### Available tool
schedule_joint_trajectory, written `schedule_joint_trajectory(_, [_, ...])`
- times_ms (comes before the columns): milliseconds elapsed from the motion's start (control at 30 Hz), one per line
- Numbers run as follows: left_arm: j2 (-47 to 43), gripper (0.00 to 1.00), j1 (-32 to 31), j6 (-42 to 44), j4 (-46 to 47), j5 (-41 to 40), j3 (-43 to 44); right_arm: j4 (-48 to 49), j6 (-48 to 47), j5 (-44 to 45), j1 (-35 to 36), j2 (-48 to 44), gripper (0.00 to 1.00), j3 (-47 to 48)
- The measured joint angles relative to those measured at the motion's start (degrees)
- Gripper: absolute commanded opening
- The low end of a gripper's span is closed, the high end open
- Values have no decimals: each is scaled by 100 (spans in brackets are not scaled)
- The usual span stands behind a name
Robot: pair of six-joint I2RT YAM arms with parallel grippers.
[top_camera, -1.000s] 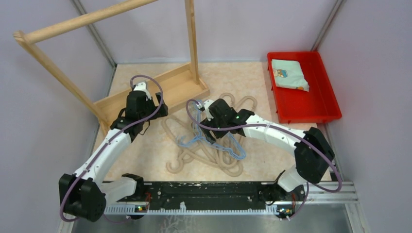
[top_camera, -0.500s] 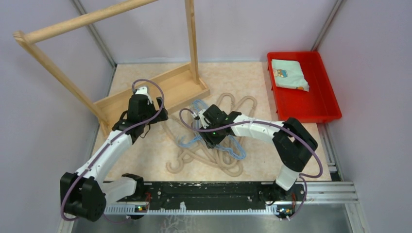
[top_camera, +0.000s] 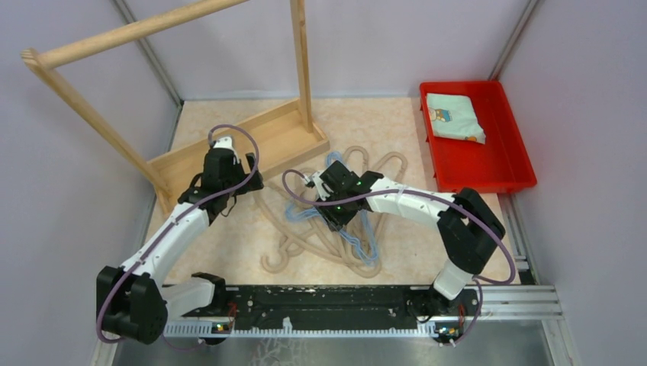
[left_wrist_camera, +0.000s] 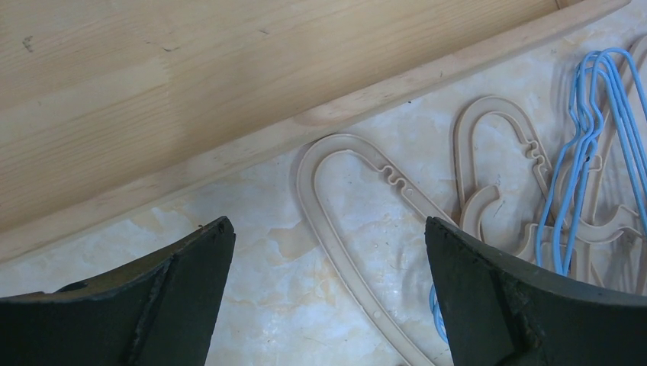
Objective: Organize the hangers
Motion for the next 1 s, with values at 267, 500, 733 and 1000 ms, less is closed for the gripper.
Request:
schedule_joint_trajectory(267, [116, 100, 0, -103, 4, 4, 0, -136, -68, 120, 0, -339, 44, 232])
schedule_joint_trajectory(500, [142, 100, 0, -129, 4, -13, 0, -105, -66, 114, 0, -293, 44, 223])
schedule_joint_trajectory(733, [142, 100, 0, -122, 2, -72, 0, 68, -44, -15, 0, 7, 39, 223])
schedule_joint_trajectory(1000, [142, 100, 0, -107, 0, -138, 0, 98, -46, -87, 0, 280, 7, 223])
